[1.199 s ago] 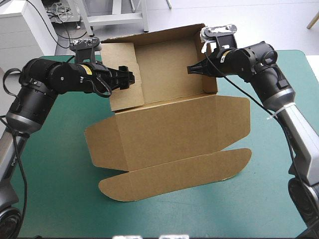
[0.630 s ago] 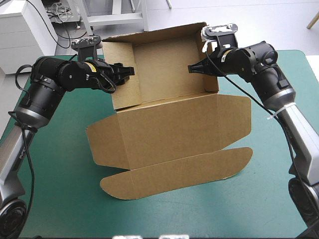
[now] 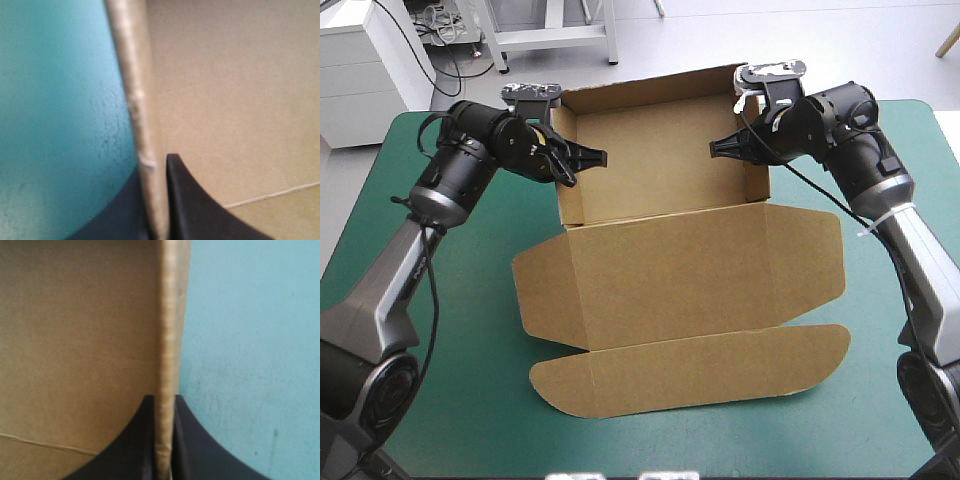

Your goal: Fold the box

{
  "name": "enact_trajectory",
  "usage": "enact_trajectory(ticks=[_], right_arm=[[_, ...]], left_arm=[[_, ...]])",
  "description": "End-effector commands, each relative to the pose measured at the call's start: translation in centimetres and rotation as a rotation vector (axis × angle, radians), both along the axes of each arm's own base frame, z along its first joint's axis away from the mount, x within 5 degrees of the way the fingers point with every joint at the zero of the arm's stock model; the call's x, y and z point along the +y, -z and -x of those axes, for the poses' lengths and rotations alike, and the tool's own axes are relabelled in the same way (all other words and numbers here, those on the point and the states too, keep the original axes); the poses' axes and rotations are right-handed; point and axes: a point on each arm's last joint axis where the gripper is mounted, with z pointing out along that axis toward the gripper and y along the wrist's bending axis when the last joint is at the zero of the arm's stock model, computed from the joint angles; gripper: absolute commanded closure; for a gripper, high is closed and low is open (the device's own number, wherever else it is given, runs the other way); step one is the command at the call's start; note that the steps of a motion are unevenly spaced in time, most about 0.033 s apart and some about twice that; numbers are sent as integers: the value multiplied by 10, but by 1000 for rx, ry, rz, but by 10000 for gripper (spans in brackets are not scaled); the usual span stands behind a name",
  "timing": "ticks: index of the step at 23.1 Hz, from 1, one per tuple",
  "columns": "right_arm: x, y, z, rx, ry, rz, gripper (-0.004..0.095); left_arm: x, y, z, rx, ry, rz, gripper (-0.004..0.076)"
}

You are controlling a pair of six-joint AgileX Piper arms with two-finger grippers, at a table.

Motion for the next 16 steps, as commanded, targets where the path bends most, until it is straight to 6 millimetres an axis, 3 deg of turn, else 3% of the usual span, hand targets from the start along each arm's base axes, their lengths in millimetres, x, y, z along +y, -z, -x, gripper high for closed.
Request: enact_trajectory(ticks=[1, 7, 16], right_arm=[[-6, -10, 4, 18, -1, -42, 908], [3, 34, -21, 176, -12, -20, 908], [9, 89, -34, 339, -13, 4, 908]], left_arm=[[-13, -9, -7, -16, 42, 13, 731], [-26, 42, -30, 197, 50, -56, 731], [-38, 77, -43, 302, 57, -40, 731]])
